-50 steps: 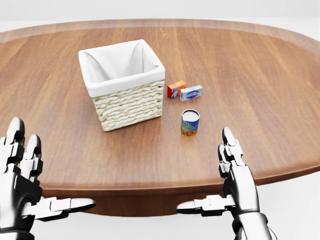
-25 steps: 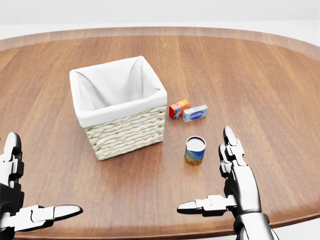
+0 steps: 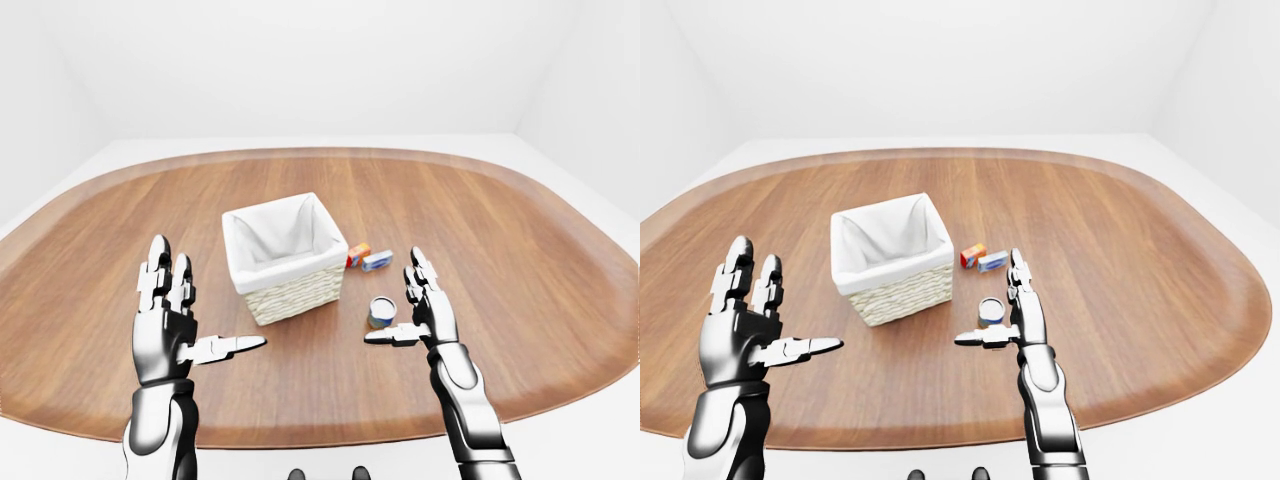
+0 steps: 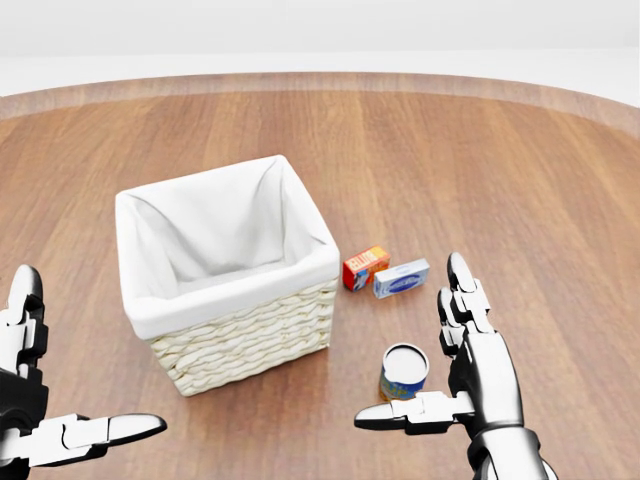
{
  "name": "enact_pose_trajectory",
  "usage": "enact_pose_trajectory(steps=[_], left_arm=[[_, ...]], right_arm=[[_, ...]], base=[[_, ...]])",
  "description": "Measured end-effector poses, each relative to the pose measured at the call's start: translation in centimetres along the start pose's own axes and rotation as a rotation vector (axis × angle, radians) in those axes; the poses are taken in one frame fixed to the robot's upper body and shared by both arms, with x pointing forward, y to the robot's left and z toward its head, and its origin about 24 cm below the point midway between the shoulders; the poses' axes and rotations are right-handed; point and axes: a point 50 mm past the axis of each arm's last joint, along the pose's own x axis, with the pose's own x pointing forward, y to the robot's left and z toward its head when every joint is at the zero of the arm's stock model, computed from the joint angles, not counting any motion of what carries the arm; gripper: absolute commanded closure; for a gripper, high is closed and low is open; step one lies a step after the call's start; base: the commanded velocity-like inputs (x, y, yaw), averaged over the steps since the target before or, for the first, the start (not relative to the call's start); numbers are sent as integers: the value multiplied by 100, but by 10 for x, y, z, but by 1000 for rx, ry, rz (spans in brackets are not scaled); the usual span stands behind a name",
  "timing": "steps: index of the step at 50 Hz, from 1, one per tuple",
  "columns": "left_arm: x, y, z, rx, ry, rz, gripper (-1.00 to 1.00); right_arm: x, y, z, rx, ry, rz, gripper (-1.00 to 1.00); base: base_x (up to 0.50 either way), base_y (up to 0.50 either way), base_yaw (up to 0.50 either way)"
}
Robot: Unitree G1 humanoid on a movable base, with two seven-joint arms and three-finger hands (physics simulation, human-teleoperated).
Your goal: Pick up the alphabet soup and put it in the basket.
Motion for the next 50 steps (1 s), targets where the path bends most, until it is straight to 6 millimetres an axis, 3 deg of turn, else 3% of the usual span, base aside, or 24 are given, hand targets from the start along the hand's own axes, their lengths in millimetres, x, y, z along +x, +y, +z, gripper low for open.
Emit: enact_pose_trajectory(steps=[17,50], left_arm=[[-2,-1,2,-2,-6,-6,-100],[-3,-4,0,5,2,-16,-100]], right_arm=[[0,1,1,2,-1,7,-100],[17,-5,-17,-32,50,-36,-100]], base=[[38,0,0],[0,0,0]])
